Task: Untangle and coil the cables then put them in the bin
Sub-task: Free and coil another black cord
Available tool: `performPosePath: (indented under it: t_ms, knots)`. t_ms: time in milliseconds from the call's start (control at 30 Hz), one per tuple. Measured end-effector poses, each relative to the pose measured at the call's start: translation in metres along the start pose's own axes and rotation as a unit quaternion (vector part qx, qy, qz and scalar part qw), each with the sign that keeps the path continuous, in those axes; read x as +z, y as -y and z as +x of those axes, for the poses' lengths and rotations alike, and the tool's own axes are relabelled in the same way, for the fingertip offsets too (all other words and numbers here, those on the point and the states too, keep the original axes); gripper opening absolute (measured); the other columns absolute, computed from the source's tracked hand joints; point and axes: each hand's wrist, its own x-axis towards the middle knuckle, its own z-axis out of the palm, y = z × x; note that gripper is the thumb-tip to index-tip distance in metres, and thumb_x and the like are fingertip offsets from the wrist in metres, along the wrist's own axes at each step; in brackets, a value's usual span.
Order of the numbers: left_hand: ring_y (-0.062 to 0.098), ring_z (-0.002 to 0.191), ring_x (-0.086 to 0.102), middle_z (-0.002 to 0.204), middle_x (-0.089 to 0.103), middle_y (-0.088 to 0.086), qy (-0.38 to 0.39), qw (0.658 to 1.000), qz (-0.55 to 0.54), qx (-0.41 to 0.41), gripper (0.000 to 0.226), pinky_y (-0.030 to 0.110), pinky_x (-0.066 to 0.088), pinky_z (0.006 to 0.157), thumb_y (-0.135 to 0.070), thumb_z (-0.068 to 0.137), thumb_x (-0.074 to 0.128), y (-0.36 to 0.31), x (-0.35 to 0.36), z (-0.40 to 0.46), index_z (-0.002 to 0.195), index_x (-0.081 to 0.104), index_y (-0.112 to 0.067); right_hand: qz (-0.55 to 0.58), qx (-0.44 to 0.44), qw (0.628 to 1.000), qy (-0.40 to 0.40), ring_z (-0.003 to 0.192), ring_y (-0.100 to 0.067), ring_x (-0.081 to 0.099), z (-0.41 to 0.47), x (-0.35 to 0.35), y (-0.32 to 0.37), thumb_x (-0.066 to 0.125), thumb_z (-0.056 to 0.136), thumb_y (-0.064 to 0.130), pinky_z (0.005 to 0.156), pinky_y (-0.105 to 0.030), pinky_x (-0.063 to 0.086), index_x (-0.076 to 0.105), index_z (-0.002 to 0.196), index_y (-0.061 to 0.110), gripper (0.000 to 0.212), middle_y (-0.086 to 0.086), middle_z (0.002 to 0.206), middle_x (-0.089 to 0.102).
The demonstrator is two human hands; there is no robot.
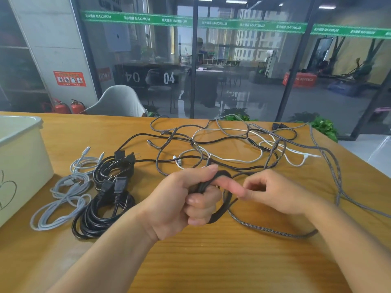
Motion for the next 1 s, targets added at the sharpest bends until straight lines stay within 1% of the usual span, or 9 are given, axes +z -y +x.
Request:
performPosePath:
  t_ms: [167,267,333,467,567,667,733,833,1000]
  knots:
    - [0.007,0.043,0.017,0.052,0.021,-0.008,0.001,0.998,0.056,-0.020,0.050,0.027,0.019,0.047,-0.036,0.103,0.039,0.006,0.002,0.003,0.112,0.075,-0.002,-0.033,-0.022,0.982,-0.186,0.049,-0.010,0.031,0.001,0.002,0.008,0.070,0.071,0.075,0.052,-0.021,0.028,0.063,0.062,0.018,0.058,0.008,0.044,0.038]
    - [0.009,0.044,0.016,0.052,0.021,-0.005,-0.016,0.993,0.105,-0.049,0.052,0.029,0.016,0.049,-0.034,0.105,0.039,0.010,0.004,0.006,0.114,0.072,0.004,-0.043,-0.064,0.959,-0.273,0.048,-0.013,0.030,0.001,0.016,0.023,0.066,0.077,0.074,0.050,-0.027,0.027,0.059,0.061,0.019,0.057,0.006,0.042,0.040]
    - [0.011,0.045,0.016,0.053,0.021,-0.003,-0.023,0.988,0.142,-0.060,0.052,0.029,0.018,0.049,-0.033,0.109,0.038,0.013,0.006,0.007,0.115,0.071,0.006,-0.028,-0.083,0.951,-0.298,0.048,-0.013,0.031,0.000,0.026,0.033,0.066,0.082,0.069,0.050,-0.030,0.031,0.059,0.062,0.020,0.053,0.005,0.043,0.039]
    - [0.014,0.050,0.020,0.056,0.026,-0.003,-0.059,0.978,0.190,-0.059,0.051,0.029,0.024,0.052,-0.036,0.111,0.038,0.021,0.007,0.011,0.115,0.073,0.001,0.035,-0.117,0.951,-0.285,0.043,-0.010,0.030,-0.005,0.037,0.049,0.067,0.095,0.045,0.047,-0.016,0.026,0.059,0.063,0.018,0.043,0.008,0.040,0.035]
    - [0.016,0.053,0.022,0.058,0.030,-0.004,-0.101,0.978,0.181,-0.034,0.047,0.029,0.027,0.054,-0.038,0.110,0.038,0.021,0.003,0.013,0.103,0.077,-0.012,0.091,-0.135,0.958,-0.236,0.044,-0.005,0.043,-0.008,0.037,0.051,0.059,0.102,0.033,0.050,-0.009,0.034,0.058,0.064,0.013,0.043,0.004,0.046,0.047]
    - [0.015,0.053,0.025,0.061,0.032,-0.003,-0.122,0.976,0.177,-0.018,0.048,0.029,0.029,0.055,-0.040,0.111,0.036,0.020,0.002,0.012,0.088,0.076,-0.026,0.096,-0.153,0.966,-0.184,0.061,-0.009,0.058,-0.007,0.038,0.050,0.052,0.108,0.035,0.061,-0.025,0.048,0.063,0.073,0.023,0.038,0.009,0.062,0.060]
    - [0.016,0.055,0.026,0.063,0.033,-0.001,-0.137,0.975,0.177,-0.017,0.052,0.029,0.030,0.057,-0.044,0.111,0.034,0.019,0.004,0.012,0.077,0.072,-0.032,0.084,-0.159,0.967,-0.182,0.063,-0.013,0.055,-0.006,0.038,0.047,0.050,0.108,0.036,0.062,-0.039,0.050,0.059,0.073,0.025,0.037,0.010,0.063,0.056]
    - [0.017,0.055,0.028,0.063,0.034,0.000,-0.163,0.971,0.174,0.001,0.047,0.030,0.031,0.058,-0.051,0.108,0.035,0.019,0.007,0.014,0.078,0.060,-0.024,0.041,-0.175,0.967,-0.182,0.058,-0.018,0.046,-0.009,0.036,0.048,0.048,0.103,0.043,0.057,-0.044,0.042,0.057,0.071,0.025,0.038,0.001,0.058,0.049]
    - [0.014,0.054,0.032,0.062,0.033,0.001,-0.211,0.957,0.194,0.041,0.047,0.031,0.032,0.058,-0.047,0.107,0.043,0.021,0.009,0.015,0.071,0.055,-0.021,0.108,-0.151,0.975,-0.120,0.062,-0.027,0.059,-0.013,0.033,0.052,0.050,0.095,0.040,0.065,-0.049,0.051,0.067,0.073,0.027,0.031,0.001,0.062,0.065]
